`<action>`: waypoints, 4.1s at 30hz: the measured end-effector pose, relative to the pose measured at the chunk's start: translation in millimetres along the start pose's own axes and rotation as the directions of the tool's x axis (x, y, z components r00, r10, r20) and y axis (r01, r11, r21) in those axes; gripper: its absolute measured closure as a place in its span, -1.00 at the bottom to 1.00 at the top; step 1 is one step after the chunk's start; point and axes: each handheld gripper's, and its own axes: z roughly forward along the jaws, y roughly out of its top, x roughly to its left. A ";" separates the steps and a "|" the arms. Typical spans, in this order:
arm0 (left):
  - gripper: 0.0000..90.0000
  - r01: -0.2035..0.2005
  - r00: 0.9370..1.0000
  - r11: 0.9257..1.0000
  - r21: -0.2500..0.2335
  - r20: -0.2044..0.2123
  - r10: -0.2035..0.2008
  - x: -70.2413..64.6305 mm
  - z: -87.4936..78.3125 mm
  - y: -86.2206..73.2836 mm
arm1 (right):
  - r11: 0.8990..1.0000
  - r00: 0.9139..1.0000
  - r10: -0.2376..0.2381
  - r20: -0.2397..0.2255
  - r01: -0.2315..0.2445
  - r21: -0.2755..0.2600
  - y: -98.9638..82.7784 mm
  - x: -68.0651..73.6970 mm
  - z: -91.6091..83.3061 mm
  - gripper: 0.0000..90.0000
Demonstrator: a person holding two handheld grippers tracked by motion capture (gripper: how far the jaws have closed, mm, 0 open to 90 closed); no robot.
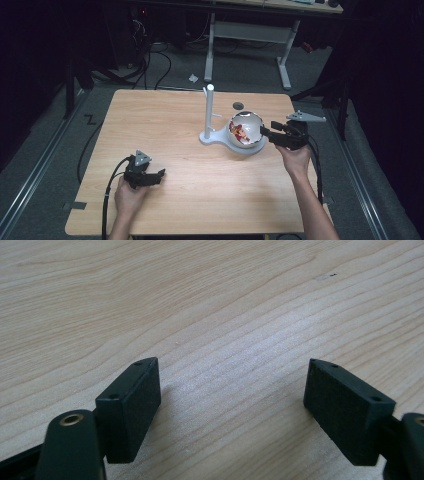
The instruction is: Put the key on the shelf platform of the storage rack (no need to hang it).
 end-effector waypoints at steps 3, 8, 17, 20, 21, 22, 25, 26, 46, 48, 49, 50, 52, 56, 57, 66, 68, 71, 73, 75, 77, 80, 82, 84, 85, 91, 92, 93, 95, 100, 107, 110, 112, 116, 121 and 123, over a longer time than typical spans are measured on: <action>-0.49 0.000 1.000 1.000 0.000 0.000 0.000 0.0 0.0 0.0 | 1.000 1.000 0.008 0.010 -0.008 0.010 -4.8 -2.4 -4.7 -0.04; -0.49 0.000 1.000 1.000 0.000 0.000 0.000 0.0 0.0 0.0 | 1.000 1.000 0.006 0.011 -0.006 -0.014 -5.4 -2.7 -18.2 -0.04; -0.49 -0.001 1.000 1.000 0.000 0.000 0.001 0.0 0.0 0.0 | 0.998 1.000 0.027 0.016 -0.026 -0.051 -18.7 -4.8 -39.2 -0.02; -0.49 -0.001 1.000 1.000 0.000 0.000 0.001 -0.1 0.0 -0.1 | 0.998 0.999 0.036 0.019 -0.035 -0.047 -24.3 -5.7 -45.0 -0.02; -0.49 -0.001 1.000 1.000 0.000 0.000 0.001 -0.1 0.1 -0.1 | 0.998 0.999 0.035 0.019 -0.034 -0.050 -25.8 -5.8 -46.7 -0.02; -0.49 -0.001 1.000 1.000 0.000 0.000 0.001 -0.1 0.0 -0.1 | 0.998 0.999 0.039 0.017 -0.038 -0.051 -27.1 -5.9 -48.7 -0.02; -0.49 -0.001 1.000 1.000 0.000 0.000 0.001 -0.1 0.0 -0.1 | 0.997 0.999 0.049 0.008 -0.048 -0.064 -31.1 -5.2 -54.5 -0.01; -0.49 -0.001 1.000 1.000 0.000 0.000 0.001 -0.1 0.0 -0.1 | 0.996 0.999 0.049 0.006 -0.049 -0.069 -32.5 -4.7 -56.0 -0.01; -0.49 -0.001 1.000 1.000 0.000 0.000 0.001 -0.1 0.0 -0.1 | 0.996 0.999 0.033 -0.035 -0.036 -0.085 -54.7 15.7 -68.3 0.00; -0.49 -0.001 1.000 1.000 0.000 -0.001 0.001 -0.1 0.0 -0.1 | 0.996 0.999 0.031 -0.041 -0.034 -0.084 -56.5 18.3 -66.8 0.00; -0.49 -0.001 1.000 1.000 -0.001 0.000 0.001 -0.1 0.1 -0.1 | 0.996 0.999 0.028 -0.043 -0.032 -0.081 -57.2 19.2 -66.2 0.00; -0.49 -0.001 1.000 1.000 0.000 0.000 0.001 -0.1 0.0 -0.1 | 0.997 0.999 0.026 -0.045 -0.029 -0.078 -58.0 20.6 -65.2 0.00; -0.49 -0.001 1.000 1.000 0.000 0.000 0.001 -0.1 0.0 -0.1 | 0.997 0.999 0.021 -0.050 -0.025 -0.077 -59.5 23.7 -62.9 0.00; -0.49 -0.001 1.000 1.000 0.000 0.000 0.001 -0.1 0.0 -0.1 | 0.997 0.998 0.017 -0.062 -0.021 -0.068 -61.7 28.3 -57.0 0.00; -0.49 -0.001 1.000 1.000 0.000 0.000 0.001 -0.1 0.0 -0.1 | 0.998 0.998 0.015 -0.067 -0.020 -0.065 -62.2 29.5 -55.3 0.00; -0.49 -0.002 1.000 1.000 0.001 -0.001 0.002 -0.1 0.0 -0.1 | 0.999 0.996 -0.003 -0.087 -0.001 -0.043 -66.4 39.5 -41.3 0.00; -0.49 -0.002 1.000 1.000 0.001 -0.001 0.002 -0.1 0.0 -0.1 | 0.999 0.996 -0.005 -0.093 0.001 -0.040 -67.4 40.9 -38.8 0.00; -0.49 -0.002 1.000 1.000 0.000 -0.001 0.002 -0.1 0.0 -0.1 | 0.999 0.995 -0.009 -0.095 0.006 -0.039 -70.0 42.7 -34.7 -0.01; -0.49 -0.004 1.000 1.000 0.002 -0.001 0.004 0.0 -0.1 -0.1 | 1.000 0.995 -0.007 -0.095 0.004 -0.031 -71.7 43.8 -32.1 -0.01; -0.49 -0.004 1.000 1.000 0.002 -0.001 0.004 0.0 -0.1 -0.1 | 1.000 0.995 -0.007 -0.099 0.004 -0.027 -73.1 44.7 -30.0 -0.01; -0.49 -0.002 1.000 1.000 0.000 0.000 0.002 -0.1 0.0 -0.1 | 1.000 0.995 -0.005 -0.101 0.002 -0.023 -74.2 45.2 -27.6 -0.01; -0.49 -0.003 1.000 1.000 0.001 -0.001 0.003 -0.1 0.0 -0.1 | 1.000 0.995 -0.010 -0.102 0.008 -0.017 -75.5 47.2 -23.6 0.00; -0.49 -0.001 1.000 1.000 0.000 -0.001 0.001 -0.1 0.0 -0.1 | 1.000 0.994 -0.011 -0.107 0.010 -0.011 -76.0 49.3 -20.6 0.00; -0.49 -0.001 1.000 1.000 0.000 -0.001 0.001 -0.2 0.0 -0.1 | 1.000 0.994 -0.017 -0.108 0.017 -0.004 -76.5 51.0 -17.6 0.00; -0.49 -0.002 1.000 1.000 0.000 -0.001 0.002 -0.1 0.0 -0.1 | 1.000 0.994 -0.016 -0.109 0.016 0.001 -76.9 51.8 -16.0 0.00; -0.50 -0.002 1.000 1.000 0.002 0.000 0.002 -0.2 -0.1 -0.1 | 0.999 0.993 -0.021 -0.117 0.024 0.024 -81.2 56.4 -4.5 0.01; -0.50 -0.002 1.000 1.000 0.001 -0.001 0.002 -0.2 0.0 -0.1 | 0.999 0.993 -0.020 -0.118 0.024 0.027 -82.0 57.2 -2.6 0.01; -0.49 -0.001 1.000 1.000 0.001 -0.001 0.001 -0.2 0.0 -0.1 | 0.999 0.993 -0.022 -0.119 0.025 0.030 -82.9 58.0 -0.2 0.01; -0.50 -0.001 1.000 1.000 0.001 -0.001 0.001 -0.2 0.0 -0.1 | 0.999 0.992 -0.021 -0.121 0.025 0.037 -84.8 59.2 3.7 0.01; -0.50 -0.001 1.000 1.000 0.001 0.000 0.001 -0.2 0.0 -0.1 | 0.998 0.992 -0.019 -0.122 0.026 0.051 -89.2 61.0 12.0 0.01; -0.49 -0.001 1.000 1.000 0.001 -0.001 0.001 -0.2 0.0 -0.1 | 0.996 0.992 -0.031 -0.123 0.041 0.081 -95.4 66.6 25.0 0.01; -0.50 -0.002 1.000 1.000 0.001 -0.001 0.002 -0.2 0.0 -0.1 | 0.995 0.992 -0.037 -0.121 0.048 0.092 -97.7 68.7 29.8 0.01; -0.50 -0.002 1.000 1.000 0.001 -0.001 0.002 -0.3 0.0 -0.1 | 0.993 0.992 -0.048 -0.118 0.060 0.103 -99.5 70.0 34.4 0.01; -0.50 -0.002 1.000 1.000 0.001 -0.001 0.002 -0.3 0.0 -0.1 | 0.991 0.992 -0.058 -0.116 0.071 0.112 -102.2 72.8 40.6 0.01; -0.50 -0.002 1.000 1.000 0.002 -0.001 0.002 -0.3 0.0 -0.1 | 0.986 0.991 -0.066 -0.115 0.083 0.146 -108.5 76.1 51.1 0.01; -0.50 -0.002 1.000 1.000 0.002 -0.001 0.002 -0.2 -0.1 -0.1 | 0.984 0.991 -0.071 -0.112 0.088 0.156 -110.4 76.4 54.6 0.01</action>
